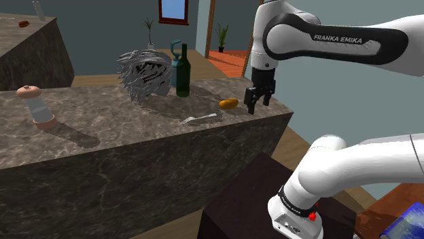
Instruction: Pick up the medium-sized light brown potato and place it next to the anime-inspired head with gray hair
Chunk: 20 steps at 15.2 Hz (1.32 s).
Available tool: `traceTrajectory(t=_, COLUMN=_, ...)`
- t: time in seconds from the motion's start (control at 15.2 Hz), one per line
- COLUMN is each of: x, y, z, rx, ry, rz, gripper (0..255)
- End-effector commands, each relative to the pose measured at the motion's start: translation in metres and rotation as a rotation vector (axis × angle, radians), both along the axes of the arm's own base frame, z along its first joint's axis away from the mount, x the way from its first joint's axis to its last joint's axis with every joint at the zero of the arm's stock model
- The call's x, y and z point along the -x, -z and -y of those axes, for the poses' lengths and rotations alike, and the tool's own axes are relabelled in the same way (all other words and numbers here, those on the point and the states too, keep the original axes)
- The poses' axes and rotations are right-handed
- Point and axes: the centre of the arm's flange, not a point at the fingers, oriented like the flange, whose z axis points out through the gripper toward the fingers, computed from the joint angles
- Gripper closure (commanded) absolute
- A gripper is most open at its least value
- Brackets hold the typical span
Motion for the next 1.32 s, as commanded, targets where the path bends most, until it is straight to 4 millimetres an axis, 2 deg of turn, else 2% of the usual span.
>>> traceTrajectory(t=0.0, x=0.000, y=0.000, z=0.000, rx=0.000, ry=0.000, rz=0.000, gripper=0)
traceTrajectory(t=0.59, x=-0.030, y=0.067, z=0.062, rx=0.107, ry=-0.370, rz=0.069, gripper=0)
traceTrajectory(t=1.25, x=-0.093, y=0.131, z=0.120, rx=0.226, ry=-0.781, rz=0.146, gripper=0)
